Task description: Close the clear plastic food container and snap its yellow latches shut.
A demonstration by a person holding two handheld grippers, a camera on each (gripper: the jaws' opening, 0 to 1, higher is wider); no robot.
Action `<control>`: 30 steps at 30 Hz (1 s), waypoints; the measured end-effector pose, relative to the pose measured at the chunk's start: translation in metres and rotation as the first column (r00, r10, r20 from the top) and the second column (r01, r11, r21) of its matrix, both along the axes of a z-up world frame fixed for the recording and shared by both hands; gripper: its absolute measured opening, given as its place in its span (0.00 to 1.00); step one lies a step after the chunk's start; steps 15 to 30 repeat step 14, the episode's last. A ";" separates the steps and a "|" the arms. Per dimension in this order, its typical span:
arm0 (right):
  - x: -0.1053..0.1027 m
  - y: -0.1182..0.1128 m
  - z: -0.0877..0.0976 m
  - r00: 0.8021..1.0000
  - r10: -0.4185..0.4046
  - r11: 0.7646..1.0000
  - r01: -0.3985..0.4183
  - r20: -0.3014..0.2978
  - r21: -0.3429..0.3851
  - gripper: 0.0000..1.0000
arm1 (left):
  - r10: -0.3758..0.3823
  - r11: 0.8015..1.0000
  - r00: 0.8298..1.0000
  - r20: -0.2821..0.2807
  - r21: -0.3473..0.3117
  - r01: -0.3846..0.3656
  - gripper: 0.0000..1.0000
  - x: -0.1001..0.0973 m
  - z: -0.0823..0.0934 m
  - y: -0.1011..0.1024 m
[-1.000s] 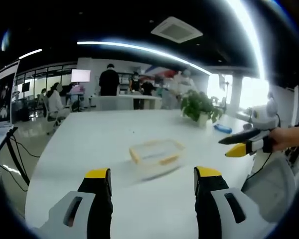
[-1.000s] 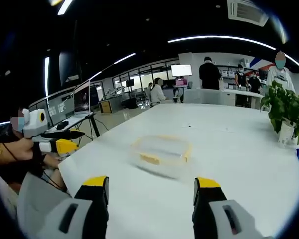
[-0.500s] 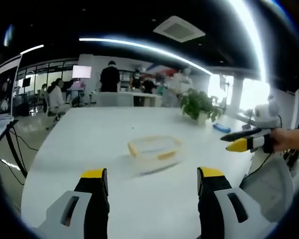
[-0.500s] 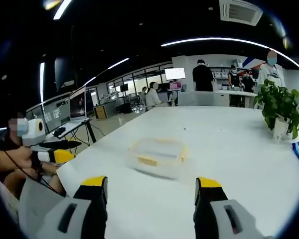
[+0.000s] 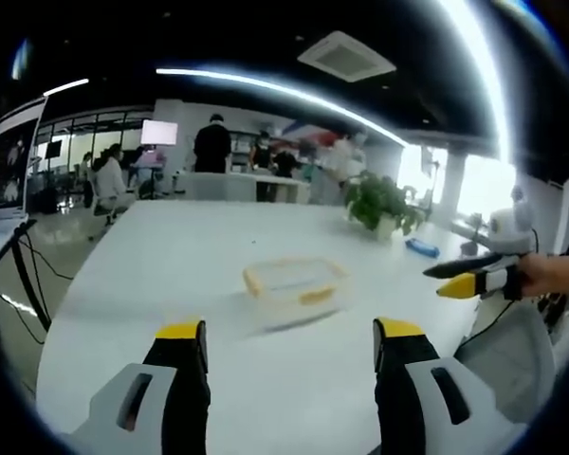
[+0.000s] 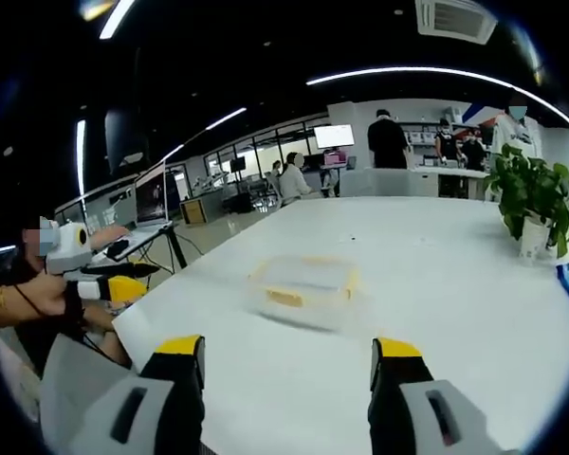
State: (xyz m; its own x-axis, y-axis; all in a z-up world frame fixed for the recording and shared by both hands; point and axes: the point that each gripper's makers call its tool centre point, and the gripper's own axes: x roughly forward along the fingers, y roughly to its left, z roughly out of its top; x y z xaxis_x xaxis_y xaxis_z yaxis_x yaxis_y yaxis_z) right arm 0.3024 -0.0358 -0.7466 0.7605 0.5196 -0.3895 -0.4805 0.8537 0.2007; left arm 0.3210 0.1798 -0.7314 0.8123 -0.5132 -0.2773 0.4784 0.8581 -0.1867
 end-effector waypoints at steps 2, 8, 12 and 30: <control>-0.001 0.000 0.000 1.000 0.002 1.000 -0.002 0.000 0.003 0.70 | 0.004 1.000 1.000 -0.003 -0.002 -0.004 0.69 -0.001 0.000 0.000; -0.001 0.002 0.001 1.000 0.002 1.000 -0.002 -0.007 0.017 0.70 | 0.002 1.000 1.000 -0.013 0.008 -0.002 0.68 -0.004 -0.003 0.001; -0.001 0.003 0.002 1.000 0.004 1.000 -0.004 -0.007 0.024 0.69 | 0.005 1.000 1.000 -0.012 0.007 -0.005 0.68 -0.004 -0.001 0.002; -0.002 0.003 0.002 1.000 0.005 1.000 -0.005 -0.007 0.025 0.68 | 0.006 1.000 1.000 -0.013 0.007 -0.006 0.68 -0.004 -0.001 0.003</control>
